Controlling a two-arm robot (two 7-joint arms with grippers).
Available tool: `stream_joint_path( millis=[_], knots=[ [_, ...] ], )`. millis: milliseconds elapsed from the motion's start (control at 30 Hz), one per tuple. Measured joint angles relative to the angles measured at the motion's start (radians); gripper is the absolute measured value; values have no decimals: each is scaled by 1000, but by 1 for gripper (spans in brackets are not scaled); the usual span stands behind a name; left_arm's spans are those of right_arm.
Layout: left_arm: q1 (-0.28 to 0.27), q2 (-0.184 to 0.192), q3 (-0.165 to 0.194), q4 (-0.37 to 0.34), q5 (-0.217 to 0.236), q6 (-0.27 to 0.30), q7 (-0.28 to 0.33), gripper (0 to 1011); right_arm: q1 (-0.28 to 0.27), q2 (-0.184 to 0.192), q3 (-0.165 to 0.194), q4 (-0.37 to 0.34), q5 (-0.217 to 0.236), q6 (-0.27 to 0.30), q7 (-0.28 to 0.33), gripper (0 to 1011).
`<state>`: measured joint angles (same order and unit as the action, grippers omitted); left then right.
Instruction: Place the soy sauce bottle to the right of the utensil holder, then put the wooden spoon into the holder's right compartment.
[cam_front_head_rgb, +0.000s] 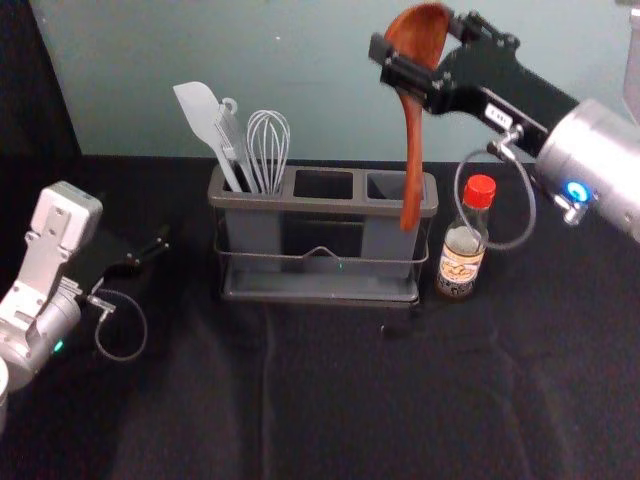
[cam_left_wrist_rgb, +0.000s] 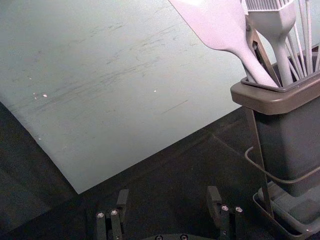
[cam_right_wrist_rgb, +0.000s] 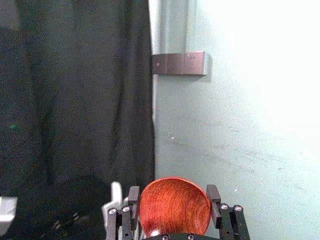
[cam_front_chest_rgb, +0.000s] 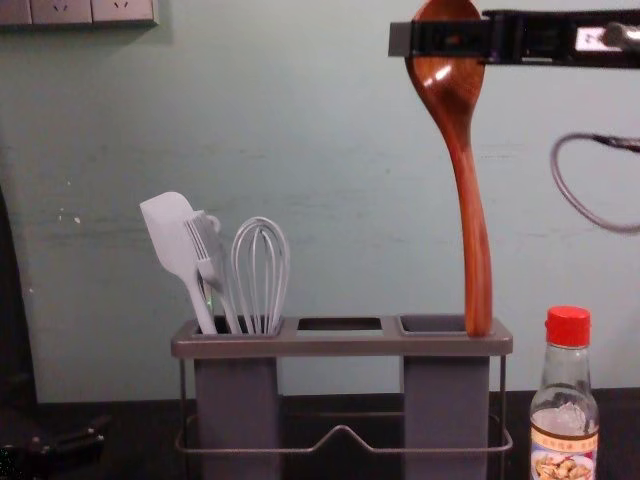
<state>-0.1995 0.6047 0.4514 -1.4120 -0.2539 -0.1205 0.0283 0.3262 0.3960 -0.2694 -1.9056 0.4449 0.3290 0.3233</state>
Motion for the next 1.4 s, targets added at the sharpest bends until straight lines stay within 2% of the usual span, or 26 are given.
stream_joint_path(
  millis=[233, 267, 333, 667, 867, 1400],
  knots=[
    [0, 0, 0, 0, 0, 0, 0, 1005, 107, -33, -23, 106, -3, -10, -37, 830],
    [0, 0, 0, 0, 0, 0, 0, 1005, 107, -33, -23, 106, -3, -10, -37, 830],
    [0, 0, 0, 0, 0, 0, 0, 1005, 147, -43, -38, 150, -12, -16, -48, 830],
    [0, 0, 0, 0, 0, 0, 0, 1005, 235, -84, -80, 289, -44, -35, -57, 830],
    [0, 0, 0, 0, 0, 0, 0, 1005, 250, -100, -92, 333, -51, -36, -55, 830],
    [0, 0, 0, 0, 0, 0, 0, 1005, 230, -102, -96, 340, -57, -35, -47, 830]
  ],
)
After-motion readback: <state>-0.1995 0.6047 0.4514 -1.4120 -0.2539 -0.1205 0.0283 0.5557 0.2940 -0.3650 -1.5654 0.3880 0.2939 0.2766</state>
